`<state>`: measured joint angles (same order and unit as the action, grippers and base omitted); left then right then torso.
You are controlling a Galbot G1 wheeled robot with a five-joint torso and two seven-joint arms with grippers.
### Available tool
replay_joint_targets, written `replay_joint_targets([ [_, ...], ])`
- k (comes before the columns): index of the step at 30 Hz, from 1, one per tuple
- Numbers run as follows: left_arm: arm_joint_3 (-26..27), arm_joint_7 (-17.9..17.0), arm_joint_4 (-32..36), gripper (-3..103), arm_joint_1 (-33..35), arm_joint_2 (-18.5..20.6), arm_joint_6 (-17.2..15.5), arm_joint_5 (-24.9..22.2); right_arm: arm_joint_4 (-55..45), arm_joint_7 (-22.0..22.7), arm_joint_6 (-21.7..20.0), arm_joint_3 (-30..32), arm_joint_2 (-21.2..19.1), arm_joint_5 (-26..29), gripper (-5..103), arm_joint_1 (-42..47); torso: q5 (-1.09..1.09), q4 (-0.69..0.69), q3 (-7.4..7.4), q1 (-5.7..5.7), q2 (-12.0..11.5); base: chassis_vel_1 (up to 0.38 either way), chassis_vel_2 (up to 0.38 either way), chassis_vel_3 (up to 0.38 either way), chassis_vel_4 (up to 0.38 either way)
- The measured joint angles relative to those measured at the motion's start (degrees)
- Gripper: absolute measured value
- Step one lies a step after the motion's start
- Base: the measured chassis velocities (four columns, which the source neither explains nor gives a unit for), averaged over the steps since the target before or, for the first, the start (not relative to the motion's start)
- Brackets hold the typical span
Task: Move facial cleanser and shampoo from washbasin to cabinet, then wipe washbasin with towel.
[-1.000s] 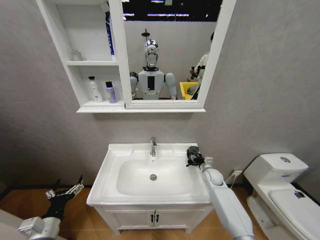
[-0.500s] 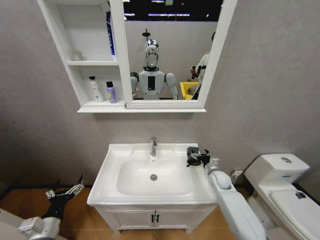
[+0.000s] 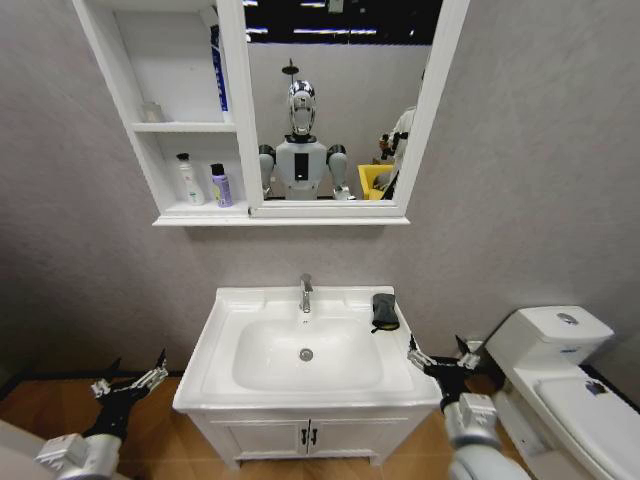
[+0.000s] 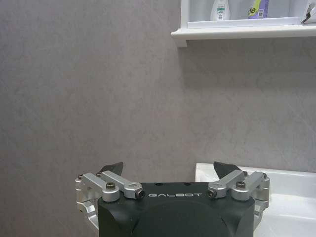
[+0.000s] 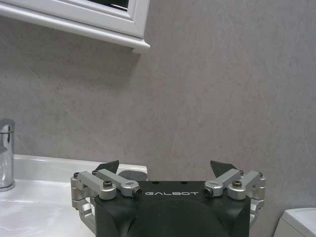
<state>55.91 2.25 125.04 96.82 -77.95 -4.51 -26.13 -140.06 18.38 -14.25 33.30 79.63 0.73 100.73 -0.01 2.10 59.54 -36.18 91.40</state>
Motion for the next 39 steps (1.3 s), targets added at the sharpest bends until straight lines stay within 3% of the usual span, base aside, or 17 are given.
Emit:
replay_joint_targets([
  [14,0.0,-0.01,0.0,100,0.0,0.0,-0.01,0.0,-1.3,0.2,3.22,-0.97,-0.1,-0.88,100,2.94,0.02,0.0,0.01,-0.01,-0.01,0.168,-0.163,-0.157,0.172],
  [23,0.01,-0.01,0.0,100,0.0,0.0,-0.01,0.0,-0.06,0.06,7.19,-0.92,-0.37,-1.1,100,5.85,0.07,-0.01,0.01,0.01,-0.01,0.302,-0.301,-0.321,0.313],
  [26,0.01,-0.02,0.0,100,0.0,0.0,-0.01,0.0,-0.04,-0.26,7.77,-0.95,-0.49,-1.12,100,6.27,-0.02,-0.01,0.0,0.02,0.0,0.346,-0.343,-0.355,0.378],
  [30,0.02,-0.03,0.0,100,0.0,0.0,-0.01,0.0,0.06,-0.68,8.27,-1.09,-0.65,-1.12,100,6.34,0.06,0.0,0.01,0.02,0.0,0.406,-0.373,-0.38,0.346],
  [31,0.0,-0.03,0.0,100,0.0,0.0,-0.02,0.0,0.16,-0.88,8.47,-1.15,-0.67,-1.12,100,6.34,-0.04,-0.01,0.0,0.03,0.0,0.357,-0.387,-0.35,0.4],
  [34,0.01,-0.02,0.01,100,0.0,0.0,-0.01,0.0,0.62,-1.56,9.06,-1.21,-0.76,-1.12,100,6.51,0.07,0.01,0.01,0.02,-0.01,0.36,-0.355,-0.38,0.339],
  [37,0.01,-0.02,0.0,100,0.0,0.0,-0.01,0.0,1.04,-2.19,9.55,-1.28,-0.94,-1.18,100,6.88,-0.04,-0.01,0.0,0.02,0.0,0.35,-0.36,-0.341,0.35],
  [39,0.01,-0.02,0.0,100,0.0,0.0,-0.02,0.0,1.28,-2.49,9.66,-1.34,-1.13,-1.23,100,7.01,0.08,-0.01,0.02,0.0,-0.01,0.362,-0.347,-0.349,0.333],
])
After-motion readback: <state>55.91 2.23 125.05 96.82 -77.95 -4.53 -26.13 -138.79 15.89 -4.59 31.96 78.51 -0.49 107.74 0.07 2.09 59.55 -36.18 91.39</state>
